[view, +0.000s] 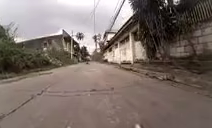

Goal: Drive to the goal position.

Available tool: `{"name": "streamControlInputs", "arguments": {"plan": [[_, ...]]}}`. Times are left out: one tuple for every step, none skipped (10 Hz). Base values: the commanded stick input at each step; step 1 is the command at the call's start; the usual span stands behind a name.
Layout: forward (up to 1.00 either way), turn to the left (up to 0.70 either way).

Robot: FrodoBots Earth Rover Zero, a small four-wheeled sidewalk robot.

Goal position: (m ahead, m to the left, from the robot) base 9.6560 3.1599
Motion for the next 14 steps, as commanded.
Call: {"name": "streamControlInputs", "arguments": {"plan": [[1.00,0.03],[1.00,0.03],[1.00,0.03],[1.00,0.03],[1.00,0.03],[1.00,0.03],[1.00,0.03],[1.00,0.03],[1.00,0.03],[1.00,0.03],[1.00,0.03],[1.00,0.03],[1.00,0.03],[1.00,0.03]]}}
